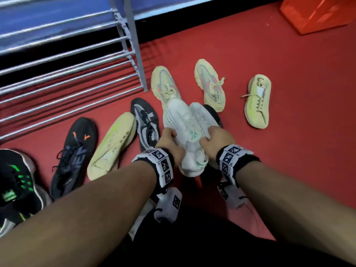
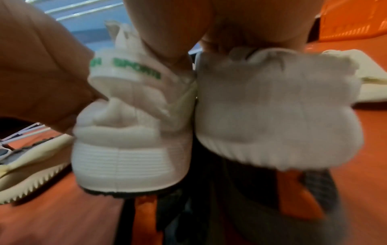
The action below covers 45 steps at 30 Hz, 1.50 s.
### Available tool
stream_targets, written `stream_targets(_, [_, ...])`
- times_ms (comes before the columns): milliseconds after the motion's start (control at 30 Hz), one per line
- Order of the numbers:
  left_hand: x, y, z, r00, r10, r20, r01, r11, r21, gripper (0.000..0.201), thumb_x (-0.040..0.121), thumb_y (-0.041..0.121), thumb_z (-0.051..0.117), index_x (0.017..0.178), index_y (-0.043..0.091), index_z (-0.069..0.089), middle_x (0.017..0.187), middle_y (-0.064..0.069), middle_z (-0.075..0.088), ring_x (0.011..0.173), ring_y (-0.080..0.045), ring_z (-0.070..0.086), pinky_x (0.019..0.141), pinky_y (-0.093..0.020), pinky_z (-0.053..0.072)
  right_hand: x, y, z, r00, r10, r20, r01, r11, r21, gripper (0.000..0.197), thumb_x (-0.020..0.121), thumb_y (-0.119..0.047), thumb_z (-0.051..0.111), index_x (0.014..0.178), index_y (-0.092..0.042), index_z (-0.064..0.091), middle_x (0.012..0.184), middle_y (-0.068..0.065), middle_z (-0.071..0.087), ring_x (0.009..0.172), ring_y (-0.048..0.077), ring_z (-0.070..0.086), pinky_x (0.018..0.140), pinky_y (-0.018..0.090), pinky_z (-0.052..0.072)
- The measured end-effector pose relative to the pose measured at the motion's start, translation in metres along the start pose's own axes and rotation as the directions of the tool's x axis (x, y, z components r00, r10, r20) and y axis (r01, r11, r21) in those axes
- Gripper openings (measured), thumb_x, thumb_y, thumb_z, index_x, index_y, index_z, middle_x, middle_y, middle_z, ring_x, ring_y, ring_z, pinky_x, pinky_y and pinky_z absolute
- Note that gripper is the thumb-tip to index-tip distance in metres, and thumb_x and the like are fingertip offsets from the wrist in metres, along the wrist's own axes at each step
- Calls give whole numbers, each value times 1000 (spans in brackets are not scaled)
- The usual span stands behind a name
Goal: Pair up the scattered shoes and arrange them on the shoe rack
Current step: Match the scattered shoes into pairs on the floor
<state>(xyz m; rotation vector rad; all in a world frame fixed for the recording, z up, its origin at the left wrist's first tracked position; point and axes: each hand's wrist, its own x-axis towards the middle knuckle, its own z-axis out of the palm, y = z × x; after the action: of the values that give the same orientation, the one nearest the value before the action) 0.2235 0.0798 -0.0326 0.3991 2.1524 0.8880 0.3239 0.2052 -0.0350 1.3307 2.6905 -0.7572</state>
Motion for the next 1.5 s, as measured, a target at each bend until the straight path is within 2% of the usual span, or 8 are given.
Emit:
stream_targets(167, [-5,-3,30,997,79,-24,-80,997,-6,22,83,20,56,100,22,41,71,-1,49,64,-22,49,70,-44,52,-3,16,18,975,131,180,-125,991,-43,46,70,-60,61,68,-15,51,64,1,55,59,21,54,47,26,31])
stream_targets(300, [-4,-5,30,994,104,-25,-105,994,-13,24,81,15,52,100,23,41,75,-4,49,64,-23,51,66,-48,53,6,8,12,965,127,230,-96,986,-140,33,86,-42,57,82,-10,52,76,2,53,66,22,51,50,26,31])
stream_targets(533, [-6,21,26,989,145,15,-144,988,-47,33,66,19,41,94,36,42,85,-8,59,71,-33,63,67,-48,57,-3,16,-6,996,87,-2,-87,994,-69,32,94,-31,46,67,-16,35,65,-2,40,65,24,44,57,29,30])
stream_targets(700, [-9,39,56,968,236,83,-238,971,16,34,81,10,52,108,30,53,97,1,63,82,-17,62,81,-34,54,-17,52,-27,967,216,-135,-228,971,-77,32,94,-25,45,67,-13,34,62,1,39,56,21,39,47,28,21])
stream_targets(800, [-16,42,75,955,241,173,-252,967,43,35,81,12,56,114,24,56,100,3,63,91,-17,62,89,-29,50,-31,78,-36,922,366,-125,-376,924,-68,30,94,-25,45,67,-14,36,64,2,42,55,21,39,50,28,25])
stream_targets(967, [-20,36,83,954,201,221,-232,965,125,24,86,12,52,105,27,57,100,5,58,84,-16,57,73,-24,43,-50,114,-45,779,625,-46,-625,780,21,12,88,-20,56,90,-8,54,71,6,49,74,30,52,68,32,42])
stream_targets(1200, [-9,37,81,960,187,210,-229,953,200,21,89,13,52,102,28,56,110,6,56,92,-15,55,78,-26,43,-44,127,-35,679,733,-37,-734,675,-78,37,85,-42,60,101,-8,59,104,12,60,96,32,60,83,36,48])
stream_targets(1500, [11,40,80,949,235,208,-283,928,241,21,88,13,52,105,25,57,110,6,57,89,-13,53,75,-23,39,-8,112,-21,806,592,1,-585,797,-151,27,86,-25,55,107,-9,54,110,13,58,104,37,58,89,43,49])
